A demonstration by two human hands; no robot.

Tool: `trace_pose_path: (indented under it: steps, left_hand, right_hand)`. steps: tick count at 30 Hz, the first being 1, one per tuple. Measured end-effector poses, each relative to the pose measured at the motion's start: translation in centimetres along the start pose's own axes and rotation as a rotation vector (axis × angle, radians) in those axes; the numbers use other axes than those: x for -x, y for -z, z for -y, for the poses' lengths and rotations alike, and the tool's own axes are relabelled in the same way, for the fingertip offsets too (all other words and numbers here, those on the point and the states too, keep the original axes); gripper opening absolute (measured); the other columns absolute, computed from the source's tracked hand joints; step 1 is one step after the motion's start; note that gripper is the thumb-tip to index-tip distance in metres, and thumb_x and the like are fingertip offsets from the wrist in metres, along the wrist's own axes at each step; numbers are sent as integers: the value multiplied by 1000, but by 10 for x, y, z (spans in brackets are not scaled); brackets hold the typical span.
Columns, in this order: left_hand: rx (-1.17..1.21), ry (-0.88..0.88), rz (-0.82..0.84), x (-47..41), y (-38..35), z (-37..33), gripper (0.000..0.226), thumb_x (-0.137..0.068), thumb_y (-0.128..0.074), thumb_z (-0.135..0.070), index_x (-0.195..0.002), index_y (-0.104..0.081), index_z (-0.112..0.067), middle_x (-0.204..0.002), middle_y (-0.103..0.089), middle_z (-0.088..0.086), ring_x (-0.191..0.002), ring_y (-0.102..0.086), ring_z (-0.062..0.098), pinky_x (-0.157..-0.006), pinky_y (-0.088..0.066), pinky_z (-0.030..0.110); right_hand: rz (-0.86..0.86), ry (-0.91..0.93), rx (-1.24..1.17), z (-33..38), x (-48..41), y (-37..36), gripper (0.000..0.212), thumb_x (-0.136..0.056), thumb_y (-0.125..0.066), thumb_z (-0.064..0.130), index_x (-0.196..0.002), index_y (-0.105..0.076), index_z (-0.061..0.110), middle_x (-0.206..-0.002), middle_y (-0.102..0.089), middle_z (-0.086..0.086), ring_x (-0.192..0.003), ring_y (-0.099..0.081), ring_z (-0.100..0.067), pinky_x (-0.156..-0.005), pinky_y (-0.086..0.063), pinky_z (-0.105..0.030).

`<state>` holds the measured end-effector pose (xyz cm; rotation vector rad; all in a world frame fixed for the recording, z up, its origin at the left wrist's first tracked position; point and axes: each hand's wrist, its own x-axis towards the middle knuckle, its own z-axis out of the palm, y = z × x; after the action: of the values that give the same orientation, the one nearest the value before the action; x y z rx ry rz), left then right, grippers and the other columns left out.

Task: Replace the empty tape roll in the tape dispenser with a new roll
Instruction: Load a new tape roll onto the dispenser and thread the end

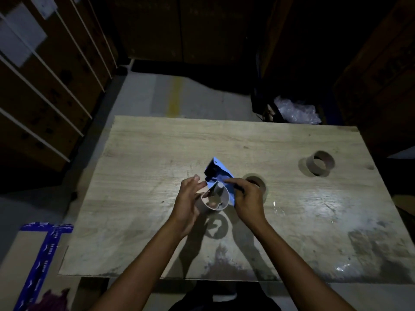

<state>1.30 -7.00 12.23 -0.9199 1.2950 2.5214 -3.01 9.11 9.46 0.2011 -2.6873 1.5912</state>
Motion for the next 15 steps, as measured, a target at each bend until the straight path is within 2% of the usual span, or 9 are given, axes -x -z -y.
trace_pose_path:
  steps: [2,4,5,7,9,10,13,15]
  left_hand:
    - [126,162,102,0,1,-11,51,-90,-59,-43,-129,-57,-11,-117,-66,15,-107,-63,32,-86,-50,45]
    - [210,265,239,-1,2,-16,59,-93,-55,-44,-137,-55,-3,-124,-62,19,-108,-60,34,-95,-46,47]
    - [254,306,267,0,0,-16,58,-96,-52,-43,-136,-55,-1,-125,-61,20,-108,-61,35,-98,-44,47]
    - [272,329,271,1,-4,-15,44,-97,-51,-35,-123,-62,-2,-111,-69,19,-95,-68,33,-92,-49,48]
    - [195,285,220,-2,-4,-8,23,-95,-55,-21,-109,-66,-7,-93,-73,15,-78,-72,27,-77,-58,44]
    - [169,260,184,-3,-4,-5,17,-95,-55,-13,-107,-66,-8,-91,-72,15,-75,-72,26,-71,-60,42]
    - [218,259,74,-9,-5,5,17,-95,-49,-1,-99,-64,-7,-81,-72,16,-65,-72,23,-58,-60,35]
    - [222,260,-38,-13,-5,9,13,-93,-51,0,-92,-61,-9,-72,-70,13,-61,-70,22,-55,-60,33]
  right_hand:
    - [58,48,-25,2,-5,3,48,-73,-43,-10,-101,-77,9,-100,-75,0,-87,-67,-1,-79,-45,-7]
    - [114,89,-42,7,-7,3,50,-71,-44,-16,-100,-76,9,-101,-74,3,-94,-67,-2,-83,-49,-11]
    - [127,104,-38,10,-7,3,51,-69,-44,-14,-99,-77,10,-100,-73,4,-94,-67,-2,-84,-50,-12]
    - [142,114,-21,15,-7,2,51,-66,-44,-7,-98,-78,14,-98,-74,4,-91,-69,-6,-83,-53,-17]
    - [175,135,5,17,-8,1,47,-67,-47,-2,-96,-78,16,-97,-76,0,-90,-71,-13,-81,-55,-24]
    - [190,164,28,18,-7,1,42,-70,-50,-1,-95,-78,17,-96,-76,-1,-89,-70,-14,-80,-54,-25]
    - [153,211,3,18,-4,3,20,-82,-63,8,-94,-78,16,-98,-75,-1,-94,-69,-11,-82,-52,-21]
    - [62,140,-85,12,-3,8,13,-85,-66,15,-92,-77,14,-96,-74,2,-93,-68,-6,-81,-52,-18]
